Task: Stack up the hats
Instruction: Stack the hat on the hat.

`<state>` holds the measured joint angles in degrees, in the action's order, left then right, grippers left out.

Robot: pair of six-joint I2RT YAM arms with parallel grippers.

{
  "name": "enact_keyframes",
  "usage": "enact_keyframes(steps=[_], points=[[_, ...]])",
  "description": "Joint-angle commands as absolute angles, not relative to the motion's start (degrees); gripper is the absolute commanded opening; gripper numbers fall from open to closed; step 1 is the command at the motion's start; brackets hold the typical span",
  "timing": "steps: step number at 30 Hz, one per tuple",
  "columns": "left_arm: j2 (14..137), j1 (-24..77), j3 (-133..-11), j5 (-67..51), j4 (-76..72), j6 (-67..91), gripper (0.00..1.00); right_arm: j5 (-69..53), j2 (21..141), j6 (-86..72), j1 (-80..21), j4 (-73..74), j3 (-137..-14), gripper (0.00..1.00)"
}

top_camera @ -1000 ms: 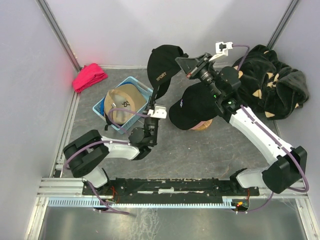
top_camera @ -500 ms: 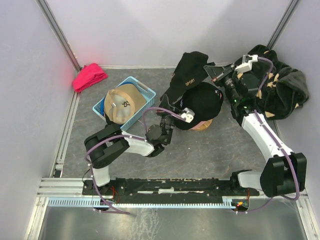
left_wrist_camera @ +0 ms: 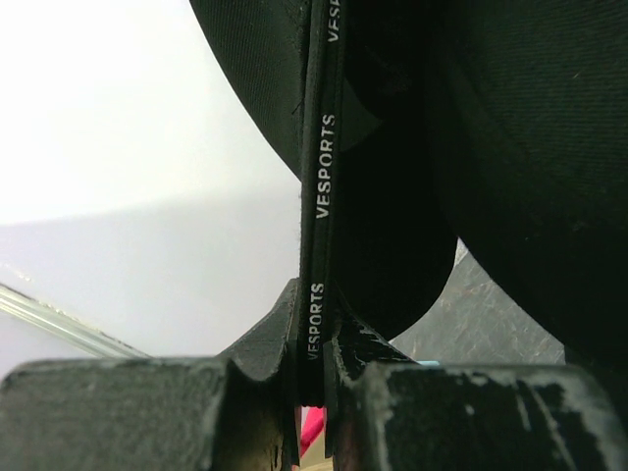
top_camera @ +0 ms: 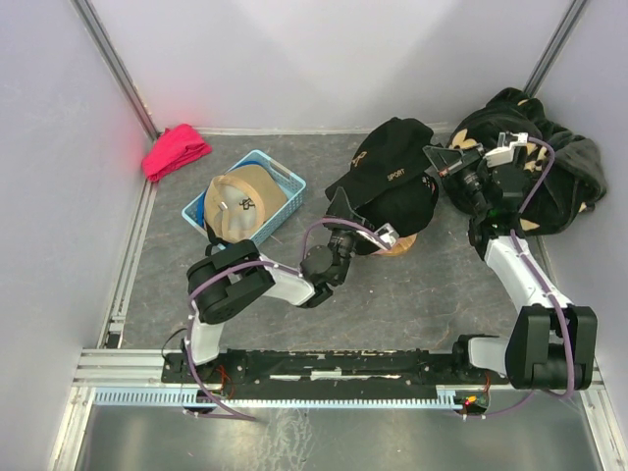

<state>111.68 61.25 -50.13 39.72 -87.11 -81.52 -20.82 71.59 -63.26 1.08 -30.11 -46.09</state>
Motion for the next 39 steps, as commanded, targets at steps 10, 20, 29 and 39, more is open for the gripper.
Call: enact_keyframes(steps=[10,20,29,39], points=[[112.0,61.6,-51.8,38.2,-99.3,-87.9,0.03,-21.4,73.5,-67.7,4.6,-41.8,-43.1,0.1],[110.3,62.1,-50.0,37.1,-99.3,-90.4,0.03,-21.2,72.6,-68.0,5.4,-41.1,-40.9,0.32],[108.0,62.5,-48.3,36.1,-99.2,-92.5,0.03,-20.4,71.6,-67.4,6.0,-38.7,-39.9,0.44],[106.0,64.3,-46.4,35.9,-99.2,-93.8,0.03,-20.6,71.5,-67.5,6.2,-37.7,-38.8,0.38]])
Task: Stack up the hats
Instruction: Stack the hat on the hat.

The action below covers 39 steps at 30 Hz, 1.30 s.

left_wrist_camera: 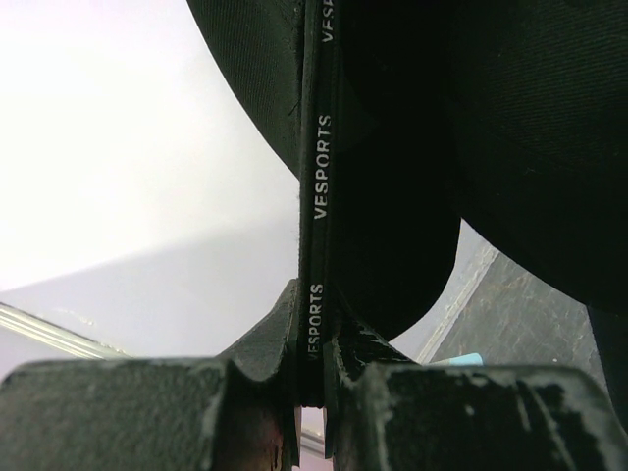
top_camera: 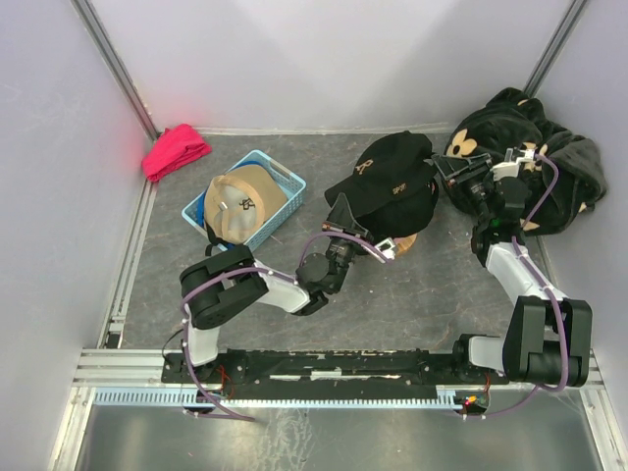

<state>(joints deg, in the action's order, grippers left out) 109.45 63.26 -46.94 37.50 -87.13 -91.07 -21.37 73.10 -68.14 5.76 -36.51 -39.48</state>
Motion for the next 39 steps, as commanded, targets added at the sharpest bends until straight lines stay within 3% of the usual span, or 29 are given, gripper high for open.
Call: enact_keyframes(steps=[1,6,9,39], points=[[105.9,64.6,-46.2,36.1,-99.3,-93.9,0.03,-20.5,71.4,-67.5,6.2,-37.6,-38.6,0.35],[105.3,65.6,-45.8,36.8,-99.2,-93.8,0.03,-20.6,70.6,-67.2,6.4,-37.2,-37.8,0.14],[105.3,66.2,-45.5,37.2,-99.3,-94.2,0.03,-20.6,70.3,-67.1,6.5,-36.8,-37.3,0.08],[106.1,71.8,-42.5,43.2,-99.3,-96.2,0.03,-18.8,68.0,-63.6,7.9,-32.6,-30.7,0.03]])
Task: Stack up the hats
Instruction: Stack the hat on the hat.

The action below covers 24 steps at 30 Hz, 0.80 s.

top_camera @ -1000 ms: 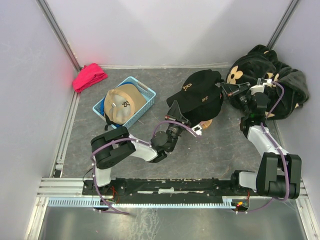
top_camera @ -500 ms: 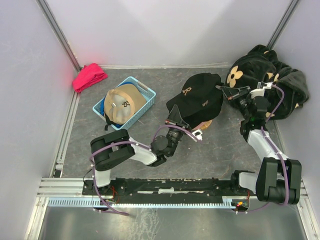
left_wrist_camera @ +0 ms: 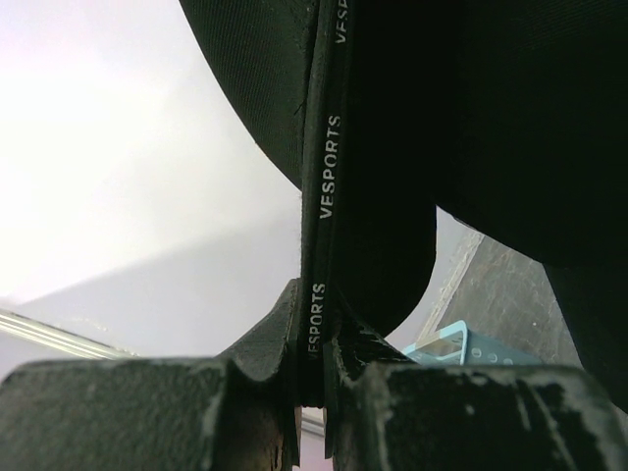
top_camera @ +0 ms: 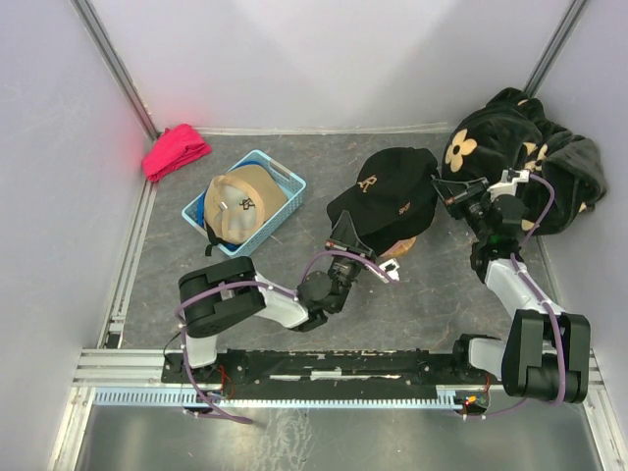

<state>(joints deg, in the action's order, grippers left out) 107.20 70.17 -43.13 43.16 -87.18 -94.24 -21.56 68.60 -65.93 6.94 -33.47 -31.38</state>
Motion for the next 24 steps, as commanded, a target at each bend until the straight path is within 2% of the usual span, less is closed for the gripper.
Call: enact_keyframes(steps=[1,24], points=[[106.2,72.0,-42.3,43.5,-99.3,-96.0,0.03,-18.6,68.1,-63.3,7.9,-32.5,-30.6,0.03],[110.9,74.5,-42.7,50.1,-99.2,-90.7,0.03,-15.2,70.0,-59.0,8.0,-26.9,-29.0,0.02]])
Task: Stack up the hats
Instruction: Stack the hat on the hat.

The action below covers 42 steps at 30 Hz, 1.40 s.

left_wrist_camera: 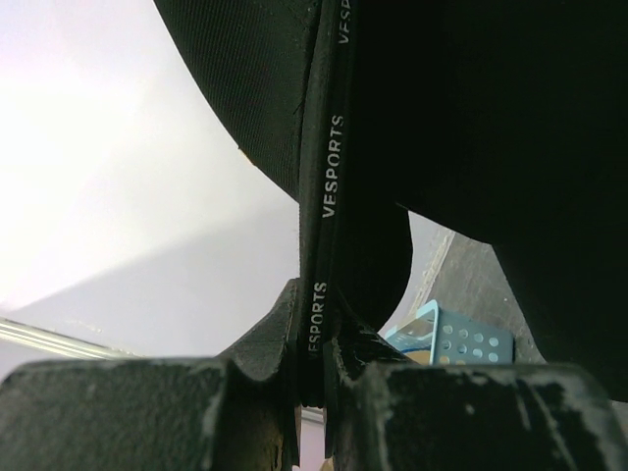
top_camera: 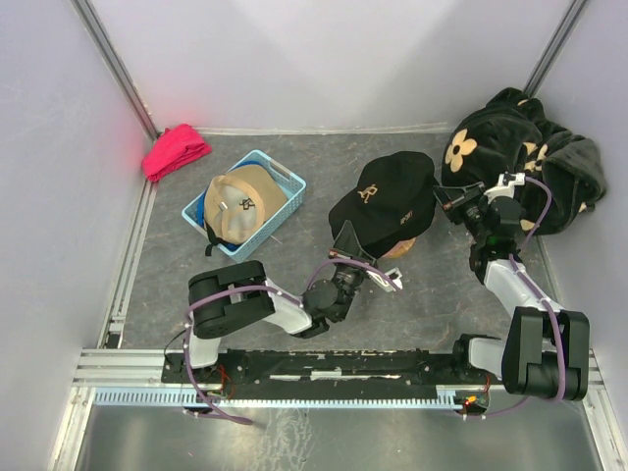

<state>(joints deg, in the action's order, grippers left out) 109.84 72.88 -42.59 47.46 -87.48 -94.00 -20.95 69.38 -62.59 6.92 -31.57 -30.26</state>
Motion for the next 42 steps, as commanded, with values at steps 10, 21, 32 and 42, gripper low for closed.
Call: enact_keyframes(steps=[10,21,32,42], points=[[112.5,74.9,-42.6,54.1,-99.3,-86.6,0.03,-13.8,69.6,-57.7,8.1,-25.3,-28.8,0.02],[115.8,75.0,-42.0,56.8,-99.2,-83.1,0.03,-12.8,70.0,-56.6,8.5,-24.4,-29.0,0.02],[119.8,75.1,-40.5,60.6,-99.2,-78.6,0.03,-12.0,70.1,-55.8,9.0,-24.1,-28.6,0.02],[125.1,75.2,-40.6,63.1,-99.2,-74.5,0.03,-11.0,70.2,-54.9,9.8,-22.7,-28.8,0.02]])
